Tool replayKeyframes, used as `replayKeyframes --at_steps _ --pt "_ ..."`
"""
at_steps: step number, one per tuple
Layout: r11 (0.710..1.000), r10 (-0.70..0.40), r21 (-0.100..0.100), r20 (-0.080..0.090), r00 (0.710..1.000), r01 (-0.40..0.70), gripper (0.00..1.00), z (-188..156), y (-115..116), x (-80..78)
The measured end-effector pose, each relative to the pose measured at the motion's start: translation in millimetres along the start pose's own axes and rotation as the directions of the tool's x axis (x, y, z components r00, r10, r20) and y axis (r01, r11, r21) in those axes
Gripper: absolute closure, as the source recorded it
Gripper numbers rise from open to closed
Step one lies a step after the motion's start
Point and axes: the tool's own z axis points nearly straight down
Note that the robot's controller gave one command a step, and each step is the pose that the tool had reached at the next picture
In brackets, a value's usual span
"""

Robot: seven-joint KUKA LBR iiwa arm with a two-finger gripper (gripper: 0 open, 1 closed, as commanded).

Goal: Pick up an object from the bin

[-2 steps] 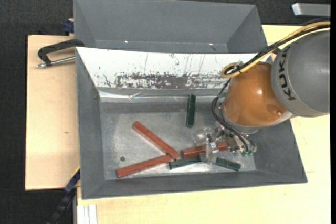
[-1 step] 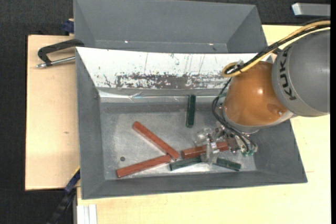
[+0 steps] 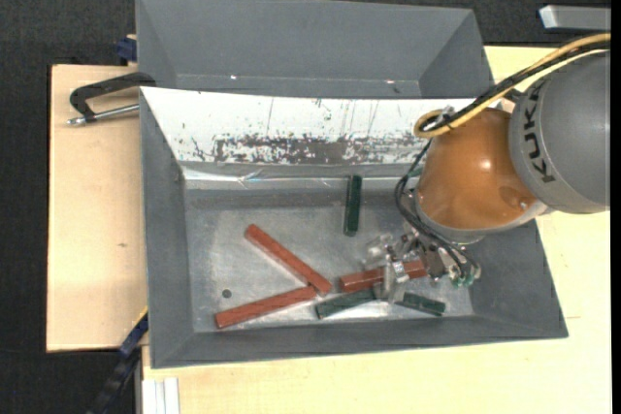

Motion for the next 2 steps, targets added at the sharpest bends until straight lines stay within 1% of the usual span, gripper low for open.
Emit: replayKeyframes --at_steps 2 --pt "1.000 0.000 0.002 0.006 1.000 0.000 1.00 -29 0 -1.7"
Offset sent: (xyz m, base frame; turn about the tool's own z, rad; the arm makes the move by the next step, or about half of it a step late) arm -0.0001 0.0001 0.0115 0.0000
